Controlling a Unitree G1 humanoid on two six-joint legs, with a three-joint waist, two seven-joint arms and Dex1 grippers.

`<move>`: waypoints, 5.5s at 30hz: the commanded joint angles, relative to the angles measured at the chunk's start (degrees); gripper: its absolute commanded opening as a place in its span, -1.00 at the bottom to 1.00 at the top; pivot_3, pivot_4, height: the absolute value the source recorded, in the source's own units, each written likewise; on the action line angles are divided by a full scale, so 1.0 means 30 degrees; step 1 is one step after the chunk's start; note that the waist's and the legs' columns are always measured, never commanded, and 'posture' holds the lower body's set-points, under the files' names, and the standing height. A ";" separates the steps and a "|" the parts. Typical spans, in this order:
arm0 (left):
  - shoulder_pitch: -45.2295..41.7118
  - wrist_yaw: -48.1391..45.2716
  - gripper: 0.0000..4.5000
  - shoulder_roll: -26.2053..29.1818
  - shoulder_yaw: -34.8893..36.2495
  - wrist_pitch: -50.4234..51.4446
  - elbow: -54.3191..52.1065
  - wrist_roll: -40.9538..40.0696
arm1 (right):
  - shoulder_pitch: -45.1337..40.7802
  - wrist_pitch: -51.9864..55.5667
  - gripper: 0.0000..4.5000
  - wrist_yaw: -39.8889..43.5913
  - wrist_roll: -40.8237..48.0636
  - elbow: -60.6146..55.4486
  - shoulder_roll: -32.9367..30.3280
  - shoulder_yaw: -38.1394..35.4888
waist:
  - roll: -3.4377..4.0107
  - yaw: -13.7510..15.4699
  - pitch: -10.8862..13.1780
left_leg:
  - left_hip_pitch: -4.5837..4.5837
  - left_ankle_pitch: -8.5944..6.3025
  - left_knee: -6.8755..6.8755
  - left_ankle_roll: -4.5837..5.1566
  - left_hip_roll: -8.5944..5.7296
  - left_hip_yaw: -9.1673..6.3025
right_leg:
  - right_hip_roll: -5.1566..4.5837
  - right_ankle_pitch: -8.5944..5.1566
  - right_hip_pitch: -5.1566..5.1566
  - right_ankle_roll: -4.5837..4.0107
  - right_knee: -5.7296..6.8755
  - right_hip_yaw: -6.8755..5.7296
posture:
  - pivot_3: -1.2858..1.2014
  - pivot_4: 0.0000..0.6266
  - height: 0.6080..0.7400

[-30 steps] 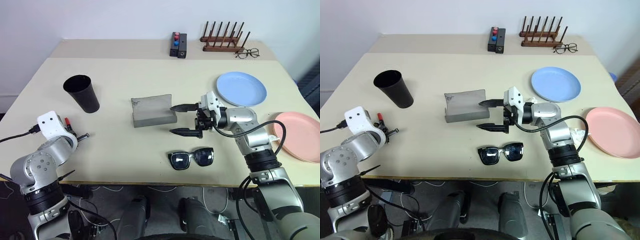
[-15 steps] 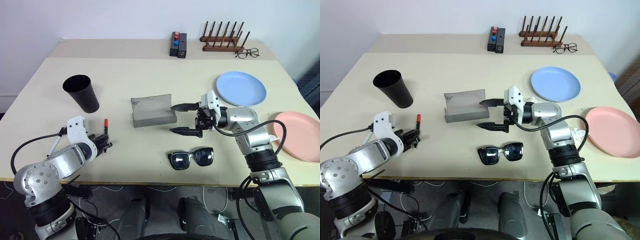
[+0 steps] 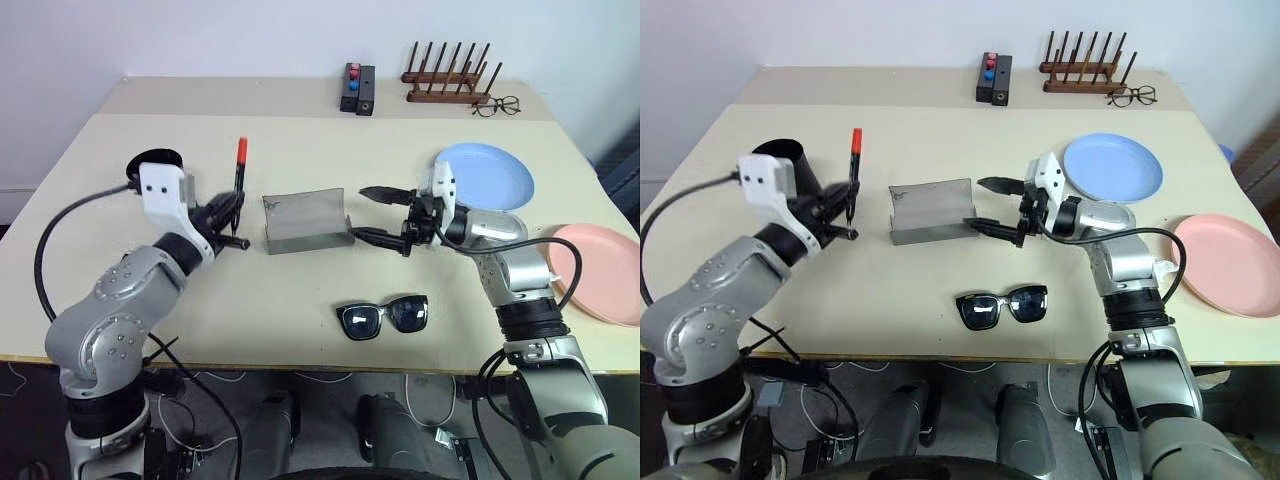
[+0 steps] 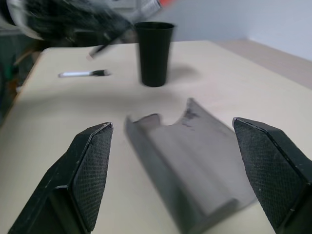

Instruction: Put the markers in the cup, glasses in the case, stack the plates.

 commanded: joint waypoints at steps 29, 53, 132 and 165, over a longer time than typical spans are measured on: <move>-0.3916 0.2599 -0.99 0.0121 0.0687 -1.9511 1.3127 1.1668 | -0.2776 -0.1111 0.79 0.0511 0.1992 -0.0096 0.2945 -0.0749 | -0.0020 -0.0073 0.0017 | -0.0005 0.0003 -0.0008 0.0005 -0.0003 0.0063 | 0.0022 0.0077 -0.0018 0.0139 0.0030 -0.0018 | 0.03 -0.52 1.00; -0.6738 0.2958 -0.81 0.0336 0.0136 -2.4793 2.2408 1.2655 | -0.1820 -0.1895 0.79 0.0651 0.2002 0.0113 0.2563 -0.1020 | -0.0028 -0.0043 0.0022 | -0.0005 0.0004 0.0004 0.0005 -0.0006 0.0065 | 0.0022 0.0082 -0.0022 0.0148 0.0069 -0.0029 | 0.03 -0.52 1.00; 0.5180 -0.3269 0.74 0.7287 0.2558 0.2826 0.9673 0.5333 | 0.1323 -0.1619 0.79 0.5380 0.0748 -0.2070 -0.0493 0.1773 | -0.0080 -0.0418 0.0026 | 0.0016 0.0075 -0.0205 -0.0114 0.0027 0.0001 | 0.0002 0.0032 -0.0218 0.0060 0.0223 0.0015 | 0.03 -0.52 1.00; 0.6593 -0.4066 -0.98 0.7007 0.3755 0.3387 0.7651 0.5479 | 0.0659 0.0335 0.79 0.4785 0.1065 -0.3542 -0.0184 0.1943 | -0.0072 -0.0473 0.0022 | 0.0101 0.0076 -0.0240 -0.0117 0.0044 0.0027 | -0.0007 -0.0005 -0.0206 -0.0001 0.0287 0.0039 | 0.03 -0.52 1.00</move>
